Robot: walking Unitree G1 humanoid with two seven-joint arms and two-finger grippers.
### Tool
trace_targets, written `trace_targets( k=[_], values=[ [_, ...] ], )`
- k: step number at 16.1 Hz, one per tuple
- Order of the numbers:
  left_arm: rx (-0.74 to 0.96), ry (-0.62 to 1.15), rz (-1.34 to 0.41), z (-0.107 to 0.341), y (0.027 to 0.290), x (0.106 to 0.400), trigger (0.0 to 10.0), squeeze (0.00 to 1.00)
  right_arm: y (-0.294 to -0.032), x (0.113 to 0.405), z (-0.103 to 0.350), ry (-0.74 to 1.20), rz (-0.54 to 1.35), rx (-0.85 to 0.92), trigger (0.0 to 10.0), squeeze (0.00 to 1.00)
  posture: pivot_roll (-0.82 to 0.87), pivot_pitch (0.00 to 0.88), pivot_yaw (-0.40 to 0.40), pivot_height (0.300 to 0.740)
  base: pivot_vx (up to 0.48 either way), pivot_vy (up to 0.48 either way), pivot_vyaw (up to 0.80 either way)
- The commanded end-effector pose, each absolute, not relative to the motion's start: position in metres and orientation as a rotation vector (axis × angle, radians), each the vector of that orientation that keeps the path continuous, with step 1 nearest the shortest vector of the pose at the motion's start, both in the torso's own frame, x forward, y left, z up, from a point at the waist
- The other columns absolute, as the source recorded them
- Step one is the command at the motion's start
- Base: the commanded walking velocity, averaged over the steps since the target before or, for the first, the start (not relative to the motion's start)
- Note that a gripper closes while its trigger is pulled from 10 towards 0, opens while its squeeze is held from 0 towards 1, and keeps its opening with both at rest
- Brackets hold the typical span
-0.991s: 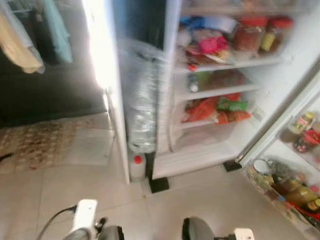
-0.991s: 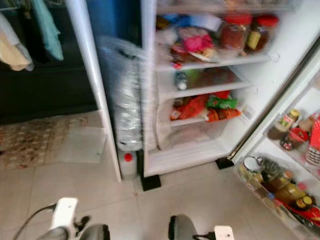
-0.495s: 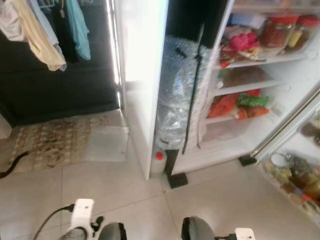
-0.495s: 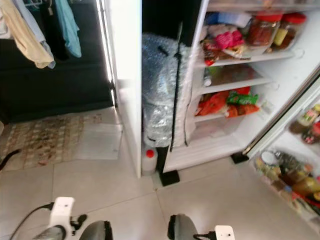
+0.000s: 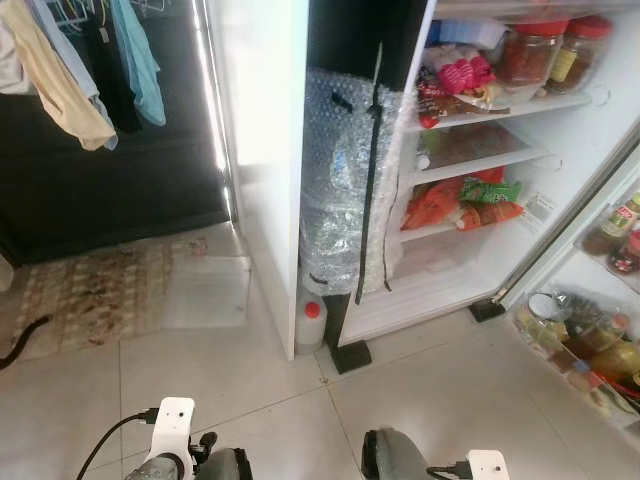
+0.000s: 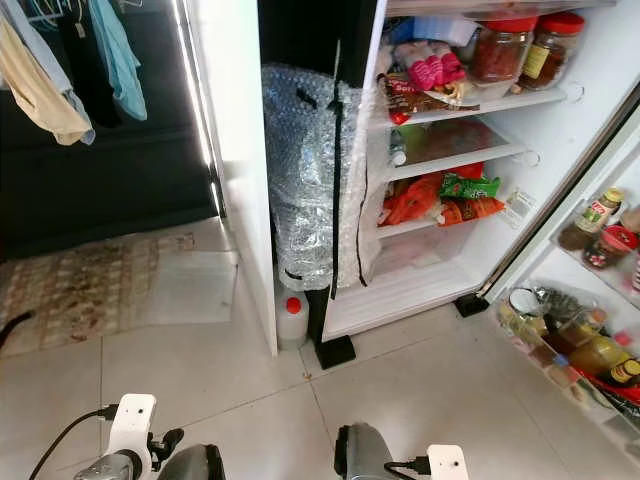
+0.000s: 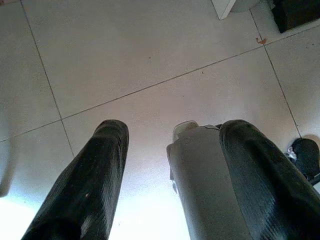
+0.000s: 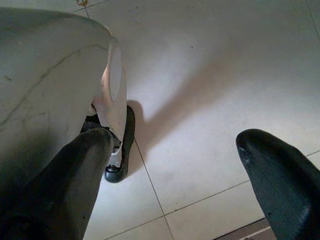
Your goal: Restocking fridge
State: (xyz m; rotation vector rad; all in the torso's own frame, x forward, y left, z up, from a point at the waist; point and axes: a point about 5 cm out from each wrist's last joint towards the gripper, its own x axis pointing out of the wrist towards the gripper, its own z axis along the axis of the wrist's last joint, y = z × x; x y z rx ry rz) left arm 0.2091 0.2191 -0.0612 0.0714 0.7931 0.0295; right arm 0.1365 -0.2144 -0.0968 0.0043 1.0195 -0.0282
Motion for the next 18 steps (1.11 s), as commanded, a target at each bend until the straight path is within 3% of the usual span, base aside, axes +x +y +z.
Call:
trace_targets(
  k=[1,6,18],
  values=[
    [0.076,0.829,0.023,-0.065,0.2197,0.2037,10.0,0.0,-0.2034,0.1293,-0.1013,1.048,0.003,0.034,10.0,0.0,-0.04,0.075,-0.031,0.673,0.0,0.0,0.0],
    [0.075,0.834,0.023,-0.0654,0.2198,0.203,10.0,0.0,-0.203,0.1288,-0.1015,1.051,0.005,0.035,10.0,0.0,-0.04,0.068,-0.031,0.738,0.0,0.0,0.0],
    [0.067,0.839,0.023,-0.0659,0.2193,0.2026,10.0,0.0,-0.2029,0.1288,-0.1015,1.047,0.001,0.043,10.0,0.0,-0.04,0.063,-0.031,0.74,0.0,0.0,0.0]
  ],
)
